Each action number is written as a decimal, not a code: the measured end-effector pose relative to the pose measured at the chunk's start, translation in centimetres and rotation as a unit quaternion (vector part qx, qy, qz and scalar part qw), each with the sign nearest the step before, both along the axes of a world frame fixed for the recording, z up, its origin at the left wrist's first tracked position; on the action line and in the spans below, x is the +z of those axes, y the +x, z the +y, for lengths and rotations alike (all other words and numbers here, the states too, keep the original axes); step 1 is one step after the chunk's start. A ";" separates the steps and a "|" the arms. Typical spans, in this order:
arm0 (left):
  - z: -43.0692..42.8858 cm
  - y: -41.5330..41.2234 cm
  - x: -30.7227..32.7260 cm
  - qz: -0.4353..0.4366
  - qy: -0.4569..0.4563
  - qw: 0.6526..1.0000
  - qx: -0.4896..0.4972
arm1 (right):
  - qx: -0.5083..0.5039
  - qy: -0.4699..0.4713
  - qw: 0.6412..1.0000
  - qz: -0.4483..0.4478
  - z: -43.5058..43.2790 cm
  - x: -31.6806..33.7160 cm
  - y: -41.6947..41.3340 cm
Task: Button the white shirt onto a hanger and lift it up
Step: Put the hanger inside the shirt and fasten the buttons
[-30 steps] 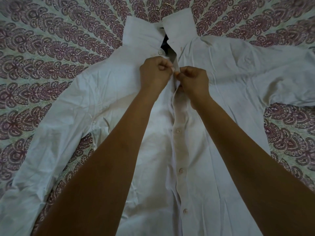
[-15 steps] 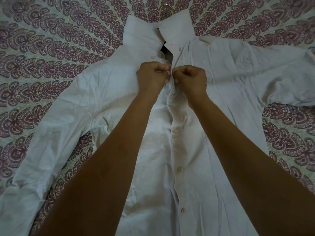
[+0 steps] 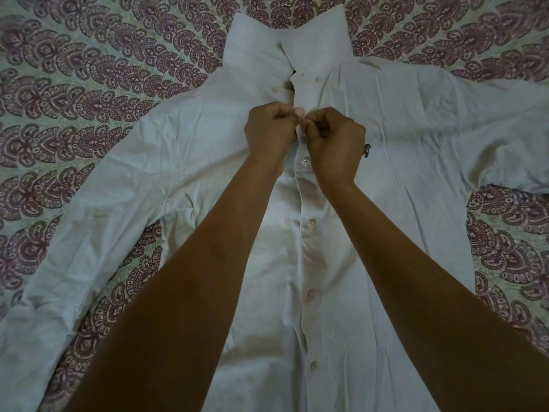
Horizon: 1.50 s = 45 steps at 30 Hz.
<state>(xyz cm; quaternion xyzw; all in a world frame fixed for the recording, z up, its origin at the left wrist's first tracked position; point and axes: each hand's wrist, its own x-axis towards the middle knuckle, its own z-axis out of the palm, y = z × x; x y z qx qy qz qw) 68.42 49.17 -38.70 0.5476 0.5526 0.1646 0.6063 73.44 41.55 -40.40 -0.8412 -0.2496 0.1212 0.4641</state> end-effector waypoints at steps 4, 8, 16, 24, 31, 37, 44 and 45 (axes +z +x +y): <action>-0.3 0.4 -0.2 0.026 0.057 0.998 -0.002 | -0.007 0.003 1.000 0.025 0.3 0.6 0.5; -0.3 0.1 -0.8 0.027 0.088 0.995 -0.032 | -0.016 0.001 0.967 0.254 0.4 1.2 2.2; -0.1 -0.6 -1.4 0.089 0.353 0.912 -0.190 | 0.039 -0.082 0.900 0.426 1.1 2.8 4.7; -0.2 -1.4 0.0 0.078 0.270 0.951 -0.130 | -0.006 -0.040 0.964 0.263 -0.7 2.4 2.6; -6.7 -6.9 2.4 0.078 0.179 0.967 -0.163 | -0.059 -0.050 0.954 0.289 -10.2 4.1 -1.6; -14.9 -11.6 4.0 0.076 0.151 0.957 -0.236 | -0.095 -0.076 0.956 0.267 -20.5 5.7 -6.5; -23.2 -10.5 6.4 0.052 0.130 0.939 -0.314 | -0.197 -0.048 0.939 0.279 -30.6 8.2 -7.5; -24.6 -9.4 6.6 0.045 0.134 0.932 -0.333 | -0.213 -0.048 0.936 0.277 -32.3 8.2 -6.9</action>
